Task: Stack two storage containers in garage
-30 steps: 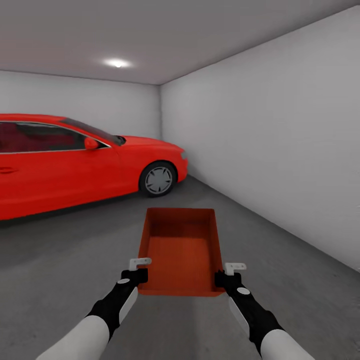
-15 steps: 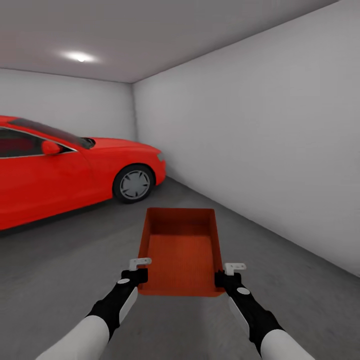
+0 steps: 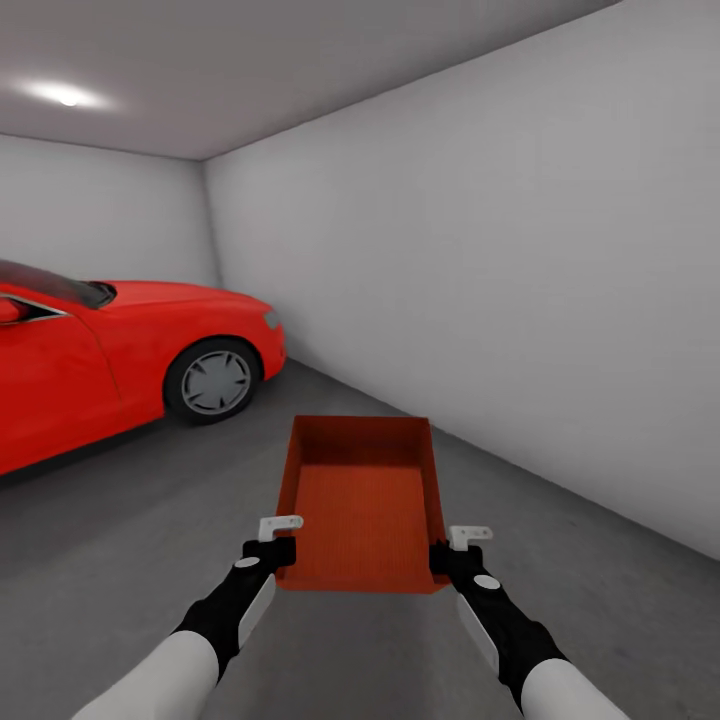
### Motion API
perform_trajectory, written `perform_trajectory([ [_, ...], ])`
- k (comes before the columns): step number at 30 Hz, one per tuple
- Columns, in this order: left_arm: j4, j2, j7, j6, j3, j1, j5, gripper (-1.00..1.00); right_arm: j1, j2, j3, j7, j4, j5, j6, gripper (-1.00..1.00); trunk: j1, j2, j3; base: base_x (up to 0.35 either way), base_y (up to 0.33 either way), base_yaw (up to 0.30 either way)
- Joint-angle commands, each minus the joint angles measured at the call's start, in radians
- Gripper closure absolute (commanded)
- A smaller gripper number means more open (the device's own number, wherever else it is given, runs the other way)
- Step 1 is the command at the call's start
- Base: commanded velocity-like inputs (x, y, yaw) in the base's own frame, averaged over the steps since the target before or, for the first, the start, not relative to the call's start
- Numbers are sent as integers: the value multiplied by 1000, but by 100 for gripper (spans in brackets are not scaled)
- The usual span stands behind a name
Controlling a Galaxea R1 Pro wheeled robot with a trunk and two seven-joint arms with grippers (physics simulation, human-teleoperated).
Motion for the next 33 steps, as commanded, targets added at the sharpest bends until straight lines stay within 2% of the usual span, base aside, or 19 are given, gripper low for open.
perform_trajectory([
  [1,-1,1,13,6,1,0,15,100,-1,-1,-9,-13,-5,4,3,100,1,-1,-1,321,0,-287],
  [20,-1,2,13,6,0,0,15,100,-1,-2,-9,-13,-5,5,3,100,1,-1,-1,321,6,-287],
  [33,-5,1,13,6,0,0,15,100,-1,-2,-9,-13,-4,5,3,100,1,-1,-1,317,164,-287],
])
